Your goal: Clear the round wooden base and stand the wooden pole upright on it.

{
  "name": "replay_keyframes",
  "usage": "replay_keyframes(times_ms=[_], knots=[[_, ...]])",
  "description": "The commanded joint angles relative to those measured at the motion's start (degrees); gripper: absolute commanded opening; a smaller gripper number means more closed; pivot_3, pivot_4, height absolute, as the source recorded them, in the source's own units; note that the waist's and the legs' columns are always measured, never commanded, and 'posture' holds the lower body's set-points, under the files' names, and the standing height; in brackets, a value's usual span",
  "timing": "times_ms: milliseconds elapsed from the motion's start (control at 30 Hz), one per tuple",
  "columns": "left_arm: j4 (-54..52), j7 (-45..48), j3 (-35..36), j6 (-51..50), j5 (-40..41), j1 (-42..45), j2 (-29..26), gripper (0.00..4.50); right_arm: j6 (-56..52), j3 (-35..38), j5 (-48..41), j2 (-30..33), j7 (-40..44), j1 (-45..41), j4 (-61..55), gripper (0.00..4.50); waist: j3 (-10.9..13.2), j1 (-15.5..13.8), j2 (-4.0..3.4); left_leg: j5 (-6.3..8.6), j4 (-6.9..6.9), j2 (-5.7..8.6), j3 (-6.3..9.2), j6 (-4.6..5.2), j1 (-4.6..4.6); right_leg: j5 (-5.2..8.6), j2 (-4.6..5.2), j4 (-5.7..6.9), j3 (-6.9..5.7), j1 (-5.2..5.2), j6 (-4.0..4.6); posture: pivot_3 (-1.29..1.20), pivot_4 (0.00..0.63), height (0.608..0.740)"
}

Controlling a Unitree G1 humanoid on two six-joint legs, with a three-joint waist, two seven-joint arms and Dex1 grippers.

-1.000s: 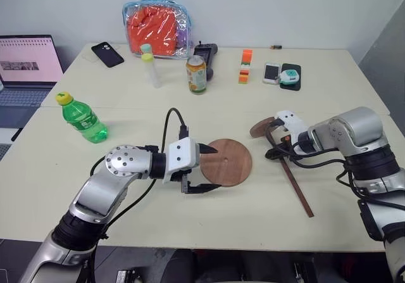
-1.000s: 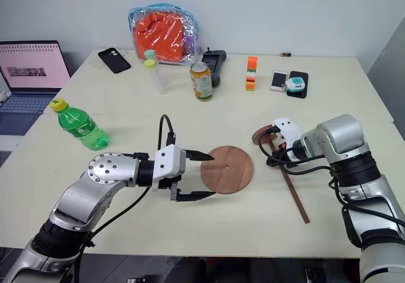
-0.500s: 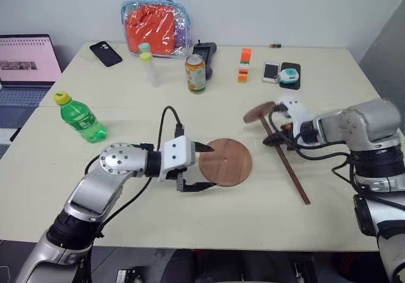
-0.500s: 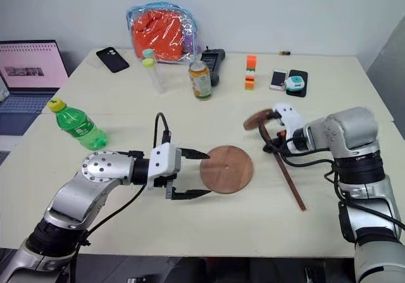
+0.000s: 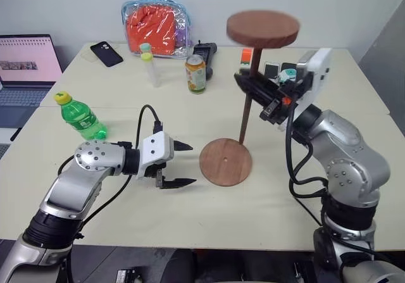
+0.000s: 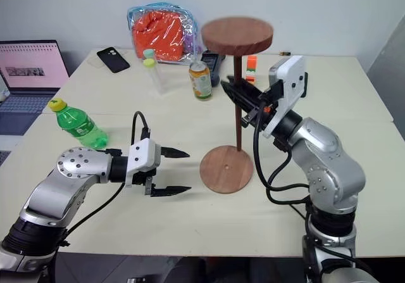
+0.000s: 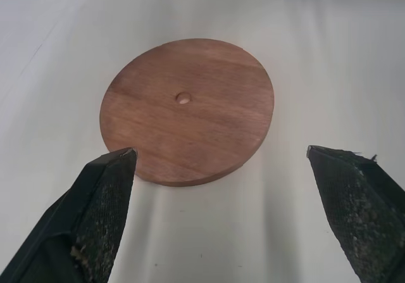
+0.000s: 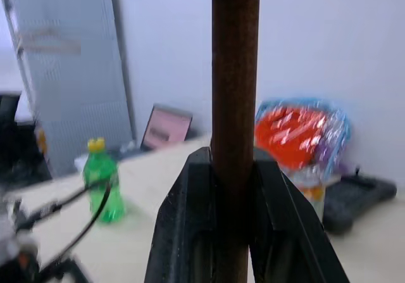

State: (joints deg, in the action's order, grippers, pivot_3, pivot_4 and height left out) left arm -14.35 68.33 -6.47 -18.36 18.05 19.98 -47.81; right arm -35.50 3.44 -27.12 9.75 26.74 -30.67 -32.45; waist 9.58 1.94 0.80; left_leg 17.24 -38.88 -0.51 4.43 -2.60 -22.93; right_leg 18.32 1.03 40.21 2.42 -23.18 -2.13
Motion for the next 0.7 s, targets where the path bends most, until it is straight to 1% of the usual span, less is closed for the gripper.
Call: replay_keyframes(times_ms=[33,133,333,567,700], knots=[[0.89,1.29,1.6,1.73,0.89,0.66,-0.57,4.5,8.28,-4.36,3.22,-1.17,0.12,3.87,-0.5,0.25,0.01,0.1,-0.01,0.0,0.0,0.0,-0.01,0.0,0.01,0.0,-0.01,0.02,0.02,0.0,0.0,0.0,0.15,0.74],[1.87,1.86,2.09,2.27,1.08,0.69,-0.43,4.5,10.46,-7.15,3.89,-2.36,-0.42,6.66,-0.28,0.25,0.0,0.11,0.0,-0.01,0.0,-0.01,0.0,-0.01,0.05,0.0,-0.01,0.06,0.01,0.0,0.0,0.0,0.15,0.74],[2.89,1.5,2.38,4.05,1.31,0.26,0.95,4.5,16.45,-11.18,7.34,-2.02,0.5,10.19,2.46,0.25,0.0,0.13,0.0,-0.01,-0.02,-0.02,0.01,-0.01,0.06,0.0,-0.01,0.11,0.01,-0.01,0.0,0.0,0.15,0.74],[1.63,0.9,1.15,3.28,0.78,0.61,1.52,4.5,23.35,-12.64,9.98,-1.74,1.7,12.59,8.02,0.25,0.0,0.12,0.0,-0.01,-0.02,-0.01,-0.01,-0.02,0.07,0.0,-0.01,0.12,0.03,0.0,0.0,0.0,0.15,0.74],[0.56,0.89,0.57,0.53,1.37,1.42,1.56,4.5,26.0,-13.05,10.61,-1.98,2.06,13.02,10.31,0.25,0.0,0.12,0.0,-0.01,-0.02,-0.01,-0.01,-0.02,0.07,0.0,-0.02,0.12,0.02,0.0,0.0,0.0,0.15,0.74]])
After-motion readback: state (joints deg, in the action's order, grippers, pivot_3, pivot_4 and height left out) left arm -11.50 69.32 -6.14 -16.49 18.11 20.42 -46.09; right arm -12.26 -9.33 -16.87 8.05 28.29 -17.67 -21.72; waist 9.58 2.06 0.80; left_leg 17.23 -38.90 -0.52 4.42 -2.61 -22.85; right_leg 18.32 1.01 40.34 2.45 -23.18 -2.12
